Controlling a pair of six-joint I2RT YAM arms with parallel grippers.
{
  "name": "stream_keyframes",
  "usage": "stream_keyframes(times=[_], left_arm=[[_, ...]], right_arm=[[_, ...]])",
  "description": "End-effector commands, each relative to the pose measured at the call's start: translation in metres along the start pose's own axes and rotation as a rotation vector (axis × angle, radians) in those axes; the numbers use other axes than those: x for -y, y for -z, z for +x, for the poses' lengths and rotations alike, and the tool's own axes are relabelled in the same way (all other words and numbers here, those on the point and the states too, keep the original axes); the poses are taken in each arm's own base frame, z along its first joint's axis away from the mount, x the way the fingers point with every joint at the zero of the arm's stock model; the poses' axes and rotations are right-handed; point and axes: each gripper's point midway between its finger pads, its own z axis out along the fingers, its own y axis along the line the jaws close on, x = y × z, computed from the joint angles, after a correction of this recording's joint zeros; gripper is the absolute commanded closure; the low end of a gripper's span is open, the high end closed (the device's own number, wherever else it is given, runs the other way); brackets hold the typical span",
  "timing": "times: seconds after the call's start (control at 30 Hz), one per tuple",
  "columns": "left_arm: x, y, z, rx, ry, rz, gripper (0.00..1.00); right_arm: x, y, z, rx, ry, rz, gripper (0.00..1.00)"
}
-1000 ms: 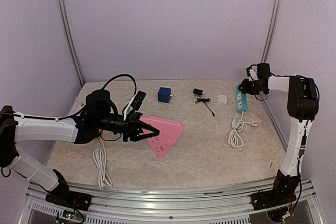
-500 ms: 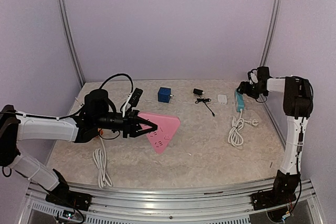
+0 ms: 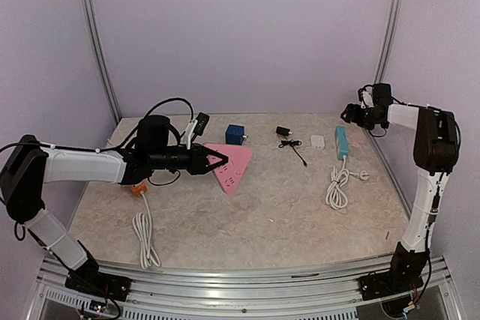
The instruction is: Pull the plug off the socket
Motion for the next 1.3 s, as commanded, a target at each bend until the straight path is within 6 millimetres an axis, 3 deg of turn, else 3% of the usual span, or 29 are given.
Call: stream_keyframes(times=[0.0, 0.13, 0.37, 0.57, 0.77, 0.97, 1.13, 1.27], left_arm=[[-0.025, -0.015, -0.021, 0.021, 0.023, -0.095, 0.99], [-0.044, -0.037, -0.028, 0.008, 0.052, -0.125, 0.97], [-0.069, -0.087, -0.023, -0.031, 0.143, -0.073, 0.97], [-0.085, -0.123, -0.027, -0.026, 0.208, -0.024, 0.93], [-0.106, -0.152, -0.016, -0.040, 0.290, -0.006, 0.92], [-0.119, -0.166, -0.009, -0.030, 0.392, 0.021, 0.90], [-0.127, -0.177, 0.003, -0.044, 0.469, 0.053, 0.78], [-0.137, -0.183, 0.010, -0.044, 0.529, 0.042, 0.55]], right_arm=[[-0.042, 0.024, -0.012, 0.048, 0.048, -0.068, 0.24], [-0.064, 0.037, 0.007, 0.051, 0.050, -0.112, 0.26], [-0.156, 0.073, 0.038, 0.113, 0.139, -0.308, 0.26], [-0.202, 0.098, 0.062, 0.143, 0.168, -0.420, 0.25], [-0.218, 0.105, 0.078, 0.204, 0.150, -0.495, 0.25], [-0.223, 0.116, 0.089, 0.279, 0.144, -0.544, 0.25], [-0.221, 0.116, 0.091, 0.282, 0.164, -0.532, 0.25], [-0.222, 0.117, 0.092, 0.276, 0.174, -0.537, 0.25]])
